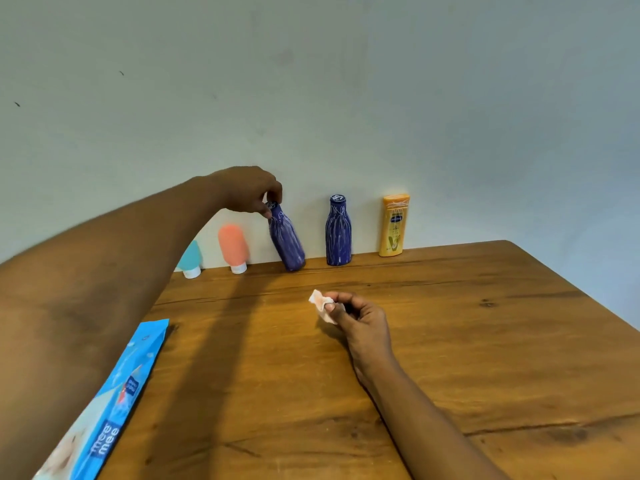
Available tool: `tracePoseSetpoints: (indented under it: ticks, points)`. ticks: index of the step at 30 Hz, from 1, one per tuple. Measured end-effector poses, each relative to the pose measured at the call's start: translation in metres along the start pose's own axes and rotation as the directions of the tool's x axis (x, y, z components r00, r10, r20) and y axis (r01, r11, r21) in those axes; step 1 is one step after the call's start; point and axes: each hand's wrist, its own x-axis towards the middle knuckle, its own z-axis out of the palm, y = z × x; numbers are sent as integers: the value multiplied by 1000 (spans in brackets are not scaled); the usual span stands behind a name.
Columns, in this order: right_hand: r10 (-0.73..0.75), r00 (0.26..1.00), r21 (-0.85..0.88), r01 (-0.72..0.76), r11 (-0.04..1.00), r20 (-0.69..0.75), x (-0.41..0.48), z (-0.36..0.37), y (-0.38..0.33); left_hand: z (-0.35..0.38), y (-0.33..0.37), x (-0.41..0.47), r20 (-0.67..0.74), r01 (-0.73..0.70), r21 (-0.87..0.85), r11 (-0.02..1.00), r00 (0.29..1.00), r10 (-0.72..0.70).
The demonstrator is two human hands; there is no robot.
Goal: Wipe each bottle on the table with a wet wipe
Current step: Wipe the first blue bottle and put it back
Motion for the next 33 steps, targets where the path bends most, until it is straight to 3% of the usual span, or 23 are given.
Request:
tracePoseSetpoints:
  ticks: [5,8,11,15,17,19,22,24,29,31,33]
  points:
    - [-38,946,-19,34,999,-321,-14,-18,1,-21,36,-65,-218,78,-46,996,972,-86]
    - [-97,886,-50,83,995,-453,-38,-32,-6,-6,80,-127,-379,92,-251,964,907,-186]
    - [-140,869,-15,151,988,-475,-69,-39,-10,21,131,-190,-432,45,-535,844,844,-318]
    - [-238,841,-62,238,969,-485,-117,-41,-24,51,197,-263,-374,52,-740,670,796,-475]
    - [-311,837,-67,315,947,-451,-143,-41,-35,61,225,-289,-294,111,-802,587,783,-549]
    - [-360,855,-149,328,933,-374,-171,-40,-40,70,246,-309,-276,111,-817,566,786,-553]
    - [-375,907,-397,277,875,-194,-202,-35,-39,81,260,-325,-271,71,-834,548,812,-517]
    - [-417,906,-599,297,743,-67,-214,-30,-38,86,264,-331,-236,77,-863,500,812,-533]
    - [-436,893,-781,349,519,110,-226,-12,-43,89,264,-332,-157,122,-902,414,800,-580]
    - [-363,912,-875,327,357,192,-226,-3,-44,89,264,-332,-129,144,-903,406,809,-573]
    - [-213,950,-923,280,264,227,-226,6,-44,90,266,-332,-82,185,-899,396,818,-570]
